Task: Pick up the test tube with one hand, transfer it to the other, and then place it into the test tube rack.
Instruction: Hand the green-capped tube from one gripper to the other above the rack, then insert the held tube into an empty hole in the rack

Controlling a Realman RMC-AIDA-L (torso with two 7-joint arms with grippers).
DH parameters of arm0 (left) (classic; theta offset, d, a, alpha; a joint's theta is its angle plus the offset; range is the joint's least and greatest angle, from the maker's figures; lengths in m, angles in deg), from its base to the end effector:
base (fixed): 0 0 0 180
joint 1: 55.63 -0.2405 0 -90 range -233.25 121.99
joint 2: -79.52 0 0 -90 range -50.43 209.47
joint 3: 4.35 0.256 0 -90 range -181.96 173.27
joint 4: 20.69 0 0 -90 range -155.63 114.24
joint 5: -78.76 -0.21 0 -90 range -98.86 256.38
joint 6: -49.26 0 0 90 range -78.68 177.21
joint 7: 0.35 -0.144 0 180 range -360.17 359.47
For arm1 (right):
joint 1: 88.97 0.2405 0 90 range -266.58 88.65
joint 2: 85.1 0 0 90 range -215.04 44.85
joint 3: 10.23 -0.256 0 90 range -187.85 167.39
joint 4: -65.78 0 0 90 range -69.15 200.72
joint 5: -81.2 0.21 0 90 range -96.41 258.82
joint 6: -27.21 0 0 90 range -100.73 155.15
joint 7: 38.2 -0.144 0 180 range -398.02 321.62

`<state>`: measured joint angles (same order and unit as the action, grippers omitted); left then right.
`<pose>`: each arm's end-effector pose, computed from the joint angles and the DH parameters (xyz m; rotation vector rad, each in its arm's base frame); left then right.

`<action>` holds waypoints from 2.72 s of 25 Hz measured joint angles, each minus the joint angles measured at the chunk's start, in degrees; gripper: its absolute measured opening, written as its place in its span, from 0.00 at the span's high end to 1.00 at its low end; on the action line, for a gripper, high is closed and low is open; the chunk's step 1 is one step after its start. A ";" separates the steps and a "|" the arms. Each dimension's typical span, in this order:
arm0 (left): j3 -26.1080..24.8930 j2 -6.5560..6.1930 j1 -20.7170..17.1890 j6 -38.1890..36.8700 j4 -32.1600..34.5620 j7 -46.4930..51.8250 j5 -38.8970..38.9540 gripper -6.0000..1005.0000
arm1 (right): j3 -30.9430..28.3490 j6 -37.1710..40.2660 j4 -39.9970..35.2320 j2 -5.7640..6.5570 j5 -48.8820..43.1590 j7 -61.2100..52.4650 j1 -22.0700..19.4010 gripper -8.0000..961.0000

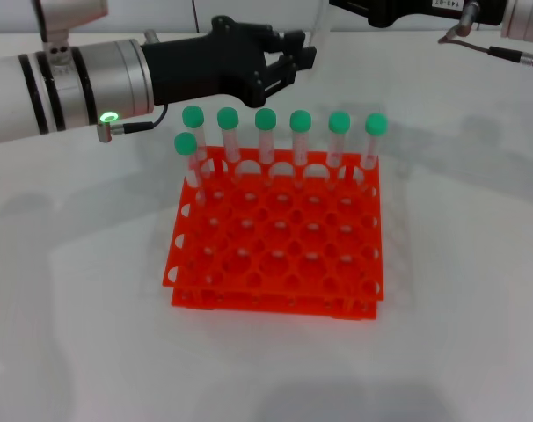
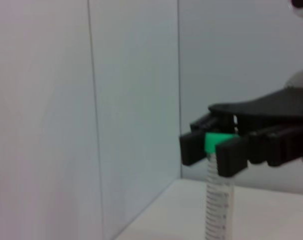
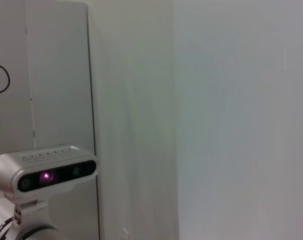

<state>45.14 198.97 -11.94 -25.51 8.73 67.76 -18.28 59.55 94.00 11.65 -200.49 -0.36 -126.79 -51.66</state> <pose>-0.1718 0.4004 -0.0264 -2.6342 -0.2552 -0.8287 0.1130 0.4115 0.0305 -2.5613 0.2332 0.9238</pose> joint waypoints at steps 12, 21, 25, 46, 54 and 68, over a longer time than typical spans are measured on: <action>1.47 -0.02 -0.56 2.97 -0.31 1.64 1.29 0.62 | 0.07 -0.01 -0.72 0.00 0.00 0.00 0.10 0.72; 1.53 -0.13 -1.50 1.78 1.94 4.86 1.39 0.18 | -0.06 -0.06 -0.72 0.05 0.00 0.00 -0.16 0.72; 2.70 -0.13 -4.19 0.42 6.48 8.18 1.01 0.11 | -0.18 -0.08 -0.72 0.07 0.00 0.00 -0.12 0.72; 8.91 -2.16 -22.82 -12.49 43.34 41.24 -13.80 0.11 | 0.79 0.23 -1.49 -0.20 0.79 -0.38 -1.99 0.72; 4.53 -2.63 -22.76 -20.11 45.12 45.35 -23.91 0.11 | 4.33 0.20 -1.47 -0.45 3.06 -0.46 -2.31 0.72; 3.95 -2.02 -23.75 -20.77 44.49 41.57 -28.10 0.11 | 11.57 -1.79 -0.41 -0.69 5.52 -0.34 -4.07 0.72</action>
<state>49.09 196.94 -35.68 -46.28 53.22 109.33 -46.38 71.13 92.21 11.24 -201.19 5.16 -127.13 -55.73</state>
